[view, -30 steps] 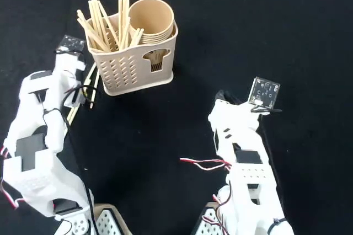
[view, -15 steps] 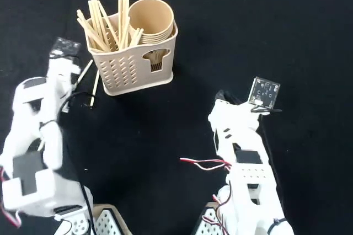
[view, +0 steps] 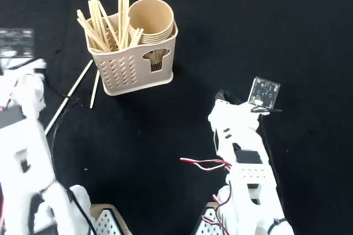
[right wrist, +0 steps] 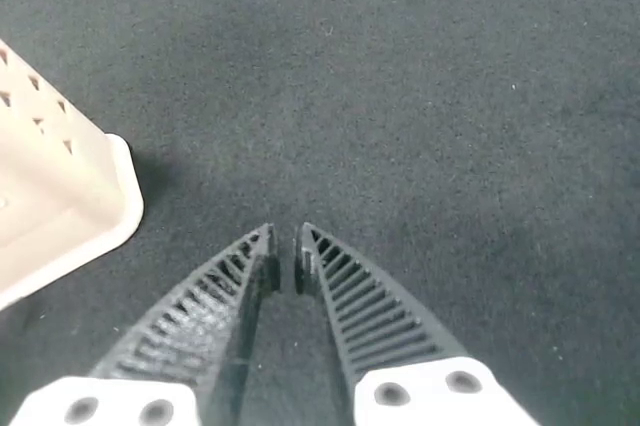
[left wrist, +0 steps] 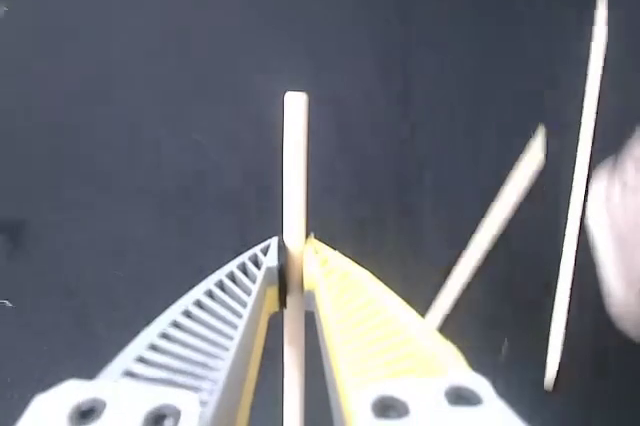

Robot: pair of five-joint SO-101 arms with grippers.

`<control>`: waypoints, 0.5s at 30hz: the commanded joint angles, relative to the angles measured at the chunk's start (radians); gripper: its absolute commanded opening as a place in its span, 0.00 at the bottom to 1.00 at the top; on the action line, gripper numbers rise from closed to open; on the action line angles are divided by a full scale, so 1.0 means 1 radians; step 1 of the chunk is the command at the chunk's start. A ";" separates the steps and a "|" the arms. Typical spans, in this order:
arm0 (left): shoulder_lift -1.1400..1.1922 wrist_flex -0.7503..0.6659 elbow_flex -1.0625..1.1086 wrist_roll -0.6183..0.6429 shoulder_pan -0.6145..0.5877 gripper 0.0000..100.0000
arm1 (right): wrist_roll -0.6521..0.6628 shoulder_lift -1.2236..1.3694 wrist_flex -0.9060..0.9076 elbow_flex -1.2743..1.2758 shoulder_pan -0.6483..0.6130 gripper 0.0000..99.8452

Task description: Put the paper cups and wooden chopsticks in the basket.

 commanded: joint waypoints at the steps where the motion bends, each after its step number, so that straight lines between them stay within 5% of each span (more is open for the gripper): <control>1: -0.313 -0.150 0.079 0.207 -0.030 0.03 | 0.009 -0.002 -0.023 -0.002 -0.014 0.05; 10: -0.582 -0.890 0.326 0.371 0.119 0.03 | 0.009 -0.002 -0.023 -0.002 -0.014 0.05; 15: -0.543 -0.941 0.145 0.308 0.318 0.03 | 0.009 -0.002 -0.023 -0.002 -0.014 0.05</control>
